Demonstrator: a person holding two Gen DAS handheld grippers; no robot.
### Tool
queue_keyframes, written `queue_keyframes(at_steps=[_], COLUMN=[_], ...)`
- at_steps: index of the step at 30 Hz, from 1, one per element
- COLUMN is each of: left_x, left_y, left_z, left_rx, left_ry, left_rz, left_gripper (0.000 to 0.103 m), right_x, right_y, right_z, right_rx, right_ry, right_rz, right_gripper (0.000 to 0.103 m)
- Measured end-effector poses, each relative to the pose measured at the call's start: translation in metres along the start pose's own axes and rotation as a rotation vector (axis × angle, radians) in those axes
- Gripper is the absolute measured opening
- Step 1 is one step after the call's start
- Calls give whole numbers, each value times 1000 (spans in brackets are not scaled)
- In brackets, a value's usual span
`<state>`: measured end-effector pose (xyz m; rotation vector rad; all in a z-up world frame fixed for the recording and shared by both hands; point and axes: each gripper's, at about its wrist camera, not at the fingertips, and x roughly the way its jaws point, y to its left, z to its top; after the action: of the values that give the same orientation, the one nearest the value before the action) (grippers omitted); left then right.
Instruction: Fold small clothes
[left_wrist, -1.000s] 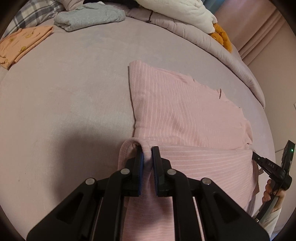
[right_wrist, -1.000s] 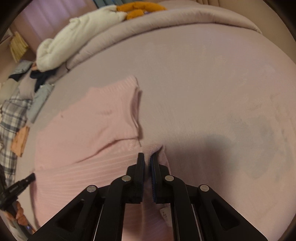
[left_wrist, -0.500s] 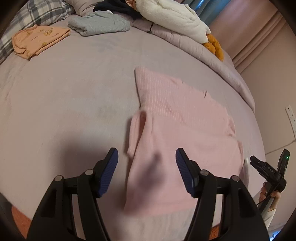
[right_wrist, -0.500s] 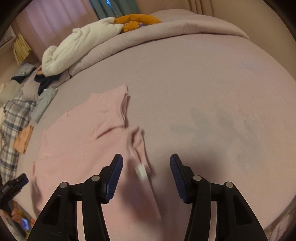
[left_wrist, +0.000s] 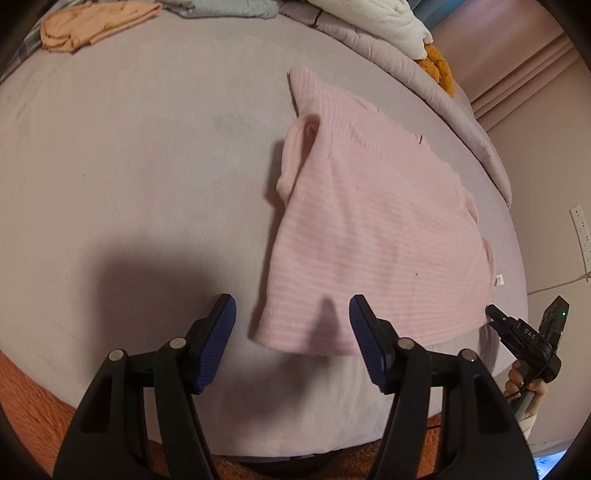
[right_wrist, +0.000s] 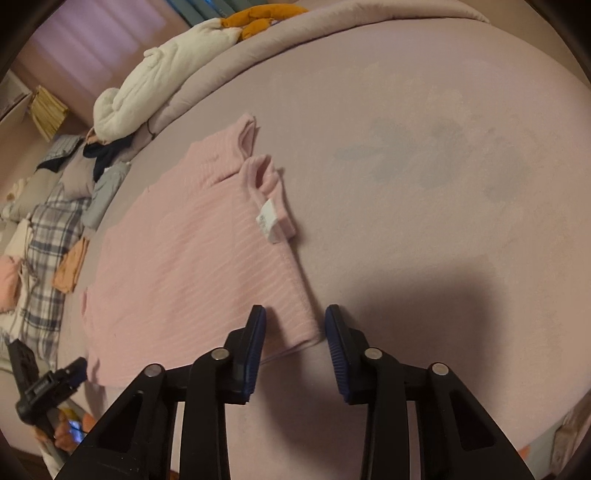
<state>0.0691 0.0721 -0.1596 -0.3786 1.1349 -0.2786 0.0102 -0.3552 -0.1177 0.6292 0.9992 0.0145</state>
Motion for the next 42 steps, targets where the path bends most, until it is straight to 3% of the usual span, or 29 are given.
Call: queue_keyframes(at_steps=[3, 5, 7, 13, 19, 25, 29, 42], left_x=[5, 9, 11, -19, -88, -140, -158, -165], left_y=[-3, -4, -5, -21, -51, -63, -63, -47], left_z=[-6, -5, -3, 9, 16, 11, -2, -35], left_rx=[14, 4, -10, 0, 68, 120, 134, 127], left_ry=[0, 8, 12, -45, -204, -293, -291, -228], left_rz=[-4, 6, 5, -72, -151, -196, -227, -175], left_gripper=[47, 19, 8, 5, 5, 5, 5, 6], right_x=[6, 7, 6, -28, -93, -141, -156, -159], right_y=[6, 8, 11, 27, 49, 68, 73, 52], right_z=[0, -2, -3, 0, 8, 4, -7, -37], right_rx=[-8, -12, -22, -29, -61, -102, -107, -3], right_ry=[7, 4, -12, -101, -254, -382, -426, -421], right_rz=[4, -3, -22, 74, 201, 267, 275, 256], right_gripper=[15, 11, 8, 7, 7, 7, 7, 7])
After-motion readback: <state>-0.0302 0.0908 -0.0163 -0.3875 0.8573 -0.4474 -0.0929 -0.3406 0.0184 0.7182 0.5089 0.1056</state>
